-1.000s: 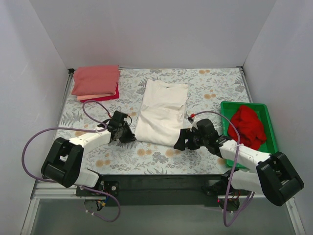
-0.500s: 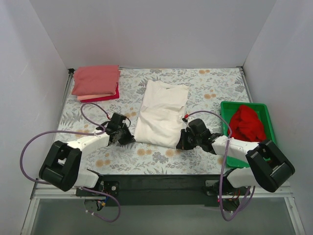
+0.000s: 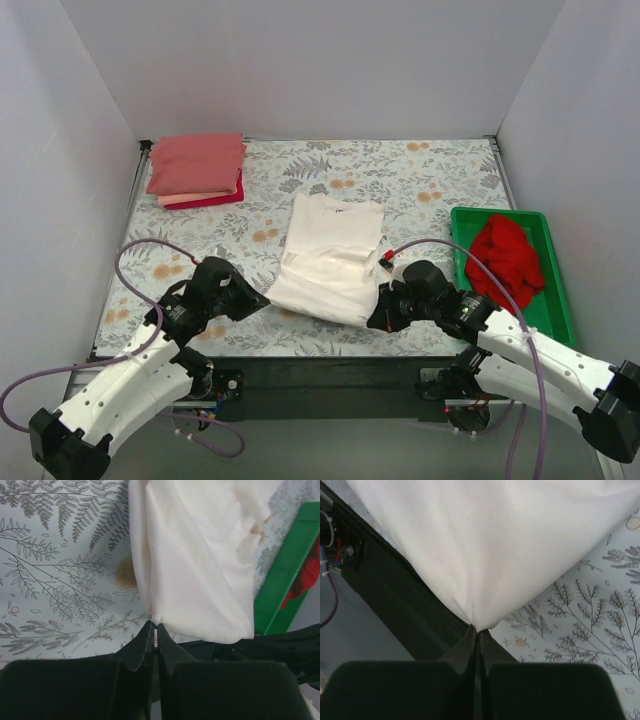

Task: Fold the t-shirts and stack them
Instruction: Fold the tshirt

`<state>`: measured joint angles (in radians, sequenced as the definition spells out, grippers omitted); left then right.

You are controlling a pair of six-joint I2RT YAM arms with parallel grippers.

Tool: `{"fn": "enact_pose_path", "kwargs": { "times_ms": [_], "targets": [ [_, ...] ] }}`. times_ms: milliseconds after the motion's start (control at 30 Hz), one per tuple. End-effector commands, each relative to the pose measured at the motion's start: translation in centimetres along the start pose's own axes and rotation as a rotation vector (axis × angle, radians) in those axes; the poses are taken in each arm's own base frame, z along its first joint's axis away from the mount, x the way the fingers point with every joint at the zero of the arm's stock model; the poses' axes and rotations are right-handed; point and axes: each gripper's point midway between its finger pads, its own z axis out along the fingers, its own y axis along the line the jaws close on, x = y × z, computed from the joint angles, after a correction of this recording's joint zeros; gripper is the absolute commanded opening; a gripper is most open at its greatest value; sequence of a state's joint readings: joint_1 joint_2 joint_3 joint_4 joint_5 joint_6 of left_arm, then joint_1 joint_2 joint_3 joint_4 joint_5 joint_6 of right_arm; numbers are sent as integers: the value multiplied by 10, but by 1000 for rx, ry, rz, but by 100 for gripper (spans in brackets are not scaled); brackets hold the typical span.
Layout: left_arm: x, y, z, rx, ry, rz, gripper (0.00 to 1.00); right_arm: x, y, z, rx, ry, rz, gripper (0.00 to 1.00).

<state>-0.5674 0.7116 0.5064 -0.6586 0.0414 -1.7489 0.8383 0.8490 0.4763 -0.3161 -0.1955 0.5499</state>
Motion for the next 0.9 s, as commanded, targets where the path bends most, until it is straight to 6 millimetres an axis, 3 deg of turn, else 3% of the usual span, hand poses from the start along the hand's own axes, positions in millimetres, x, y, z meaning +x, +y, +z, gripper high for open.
{"fn": "enact_pose_path", "kwargs": {
  "times_ms": [0,67,200,333,400,433,567,867],
  "targets": [
    [-12,-21,-40,33,-41,1,0,6,20,-32,-45,62,-17,1],
    [-16,-35,-56,70,-49,14,0,7,27,-42,-66,94,-50,1],
    [-24,-52,-64,115,-68,24,0,-19,60,-60,-168,54,-122,1],
    [-49,-74,-77,151,-170,36,0,-37,69,-67,-171,22,-162,1],
    [-60,-78,-80,132,-214,25,0,-45,62,-62,-137,25,-165,1],
    [-70,-68,-80,73,-266,10,0,-52,64,-64,-143,15,-163,1],
    [-87,-65,-76,-21,-321,-6,0,-70,61,-60,-133,10,-151,1],
    [-128,-85,-57,-82,-465,-34,0,-103,48,-61,-131,-26,-127,1]
  ]
}}
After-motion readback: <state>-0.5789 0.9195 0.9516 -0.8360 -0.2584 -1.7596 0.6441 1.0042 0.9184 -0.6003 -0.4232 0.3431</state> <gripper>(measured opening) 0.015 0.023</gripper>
